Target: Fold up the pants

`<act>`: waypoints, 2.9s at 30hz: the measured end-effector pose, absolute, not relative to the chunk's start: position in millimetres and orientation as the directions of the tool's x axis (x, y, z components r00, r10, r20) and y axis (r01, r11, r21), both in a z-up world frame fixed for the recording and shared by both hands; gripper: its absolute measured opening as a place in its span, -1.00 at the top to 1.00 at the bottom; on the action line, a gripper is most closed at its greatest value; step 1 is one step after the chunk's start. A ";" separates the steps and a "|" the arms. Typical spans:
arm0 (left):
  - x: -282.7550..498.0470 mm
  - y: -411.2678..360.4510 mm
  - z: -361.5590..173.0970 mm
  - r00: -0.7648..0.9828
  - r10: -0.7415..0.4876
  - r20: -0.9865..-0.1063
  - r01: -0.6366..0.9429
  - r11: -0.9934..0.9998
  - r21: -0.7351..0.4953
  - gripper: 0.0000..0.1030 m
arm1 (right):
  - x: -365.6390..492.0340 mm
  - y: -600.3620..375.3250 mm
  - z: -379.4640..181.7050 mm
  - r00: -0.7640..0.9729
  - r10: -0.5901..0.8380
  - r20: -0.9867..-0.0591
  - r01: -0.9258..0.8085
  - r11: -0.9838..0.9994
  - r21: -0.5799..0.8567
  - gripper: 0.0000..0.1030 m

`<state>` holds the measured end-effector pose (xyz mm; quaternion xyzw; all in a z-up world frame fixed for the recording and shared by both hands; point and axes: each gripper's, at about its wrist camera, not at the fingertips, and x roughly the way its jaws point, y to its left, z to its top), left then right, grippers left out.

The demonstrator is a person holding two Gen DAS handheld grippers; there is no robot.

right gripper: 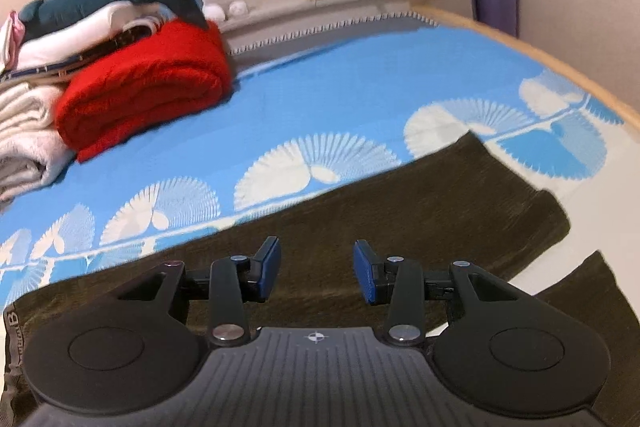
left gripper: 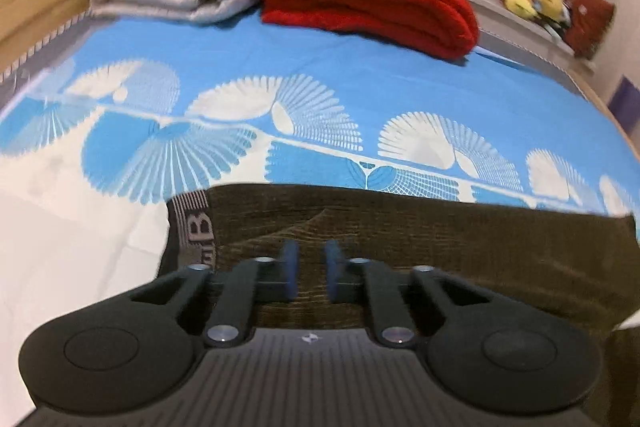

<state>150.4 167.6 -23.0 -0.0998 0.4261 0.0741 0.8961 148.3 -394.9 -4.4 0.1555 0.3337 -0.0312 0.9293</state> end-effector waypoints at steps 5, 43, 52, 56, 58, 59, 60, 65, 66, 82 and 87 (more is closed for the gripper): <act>198.0 171.9 -30.4 0.602 0.073 -0.795 -0.273 0.955 -0.118 0.91 | 161.0 -386.6 -10.5 0.759 0.071 -0.647 0.165 0.941 0.297 0.90; 258.0 122.1 -94.1 0.600 0.100 -0.794 0.061 0.983 0.170 0.97 | 177.7 -414.0 -43.5 0.662 0.056 -0.747 0.169 0.960 0.222 0.87; 157.4 93.5 -17.8 0.653 0.050 -0.756 0.093 0.985 0.145 0.97 | 159.7 -424.2 -41.1 0.660 0.076 -0.747 0.220 0.932 0.289 0.87; 97.4 78.7 -15.3 0.619 -0.011 -0.785 0.138 0.986 0.094 0.97 | 147.2 -424.5 -38.0 0.662 0.089 -0.744 0.224 0.924 0.310 0.87; 81.7 74.6 -25.3 0.564 -0.038 -0.825 0.165 0.984 0.067 0.97 | 140.4 -426.8 -35.8 0.664 0.097 -0.741 0.221 0.922 0.318 0.87; 78.1 75.1 -31.0 0.535 -0.062 -0.843 0.184 0.982 0.045 0.97 | 136.8 -427.9 -34.7 0.667 0.099 -0.738 0.218 0.922 0.321 0.87; 76.9 78.8 -36.1 0.503 -0.089 -0.859 0.189 0.982 0.009 0.97 | 133.5 -429.3 -33.9 0.668 0.099 -0.737 0.218 0.922 0.321 0.87; 78.1 136.5 -40.0 0.459 -0.201 -0.865 -0.071 0.963 -0.261 0.27 | 123.9 -443.0 -35.5 0.664 0.109 -0.740 0.246 0.902 0.354 0.87; 77.5 149.4 -41.3 0.458 -0.214 -0.863 -0.135 0.943 -0.305 0.03 | 123.6 -445.7 -36.9 0.662 0.113 -0.741 0.254 0.896 0.364 0.87; 110.0 214.4 -75.4 0.393 -0.185 -0.901 -0.529 0.755 -0.386 0.24 | 164.8 -450.3 -52.3 0.728 0.260 -0.635 0.254 0.758 0.601 0.57; 118.1 214.3 -71.7 0.399 -0.113 -0.910 -0.524 0.787 -0.327 0.69 | 200.2 -441.5 -70.8 0.729 0.281 -0.624 0.296 0.693 0.657 0.44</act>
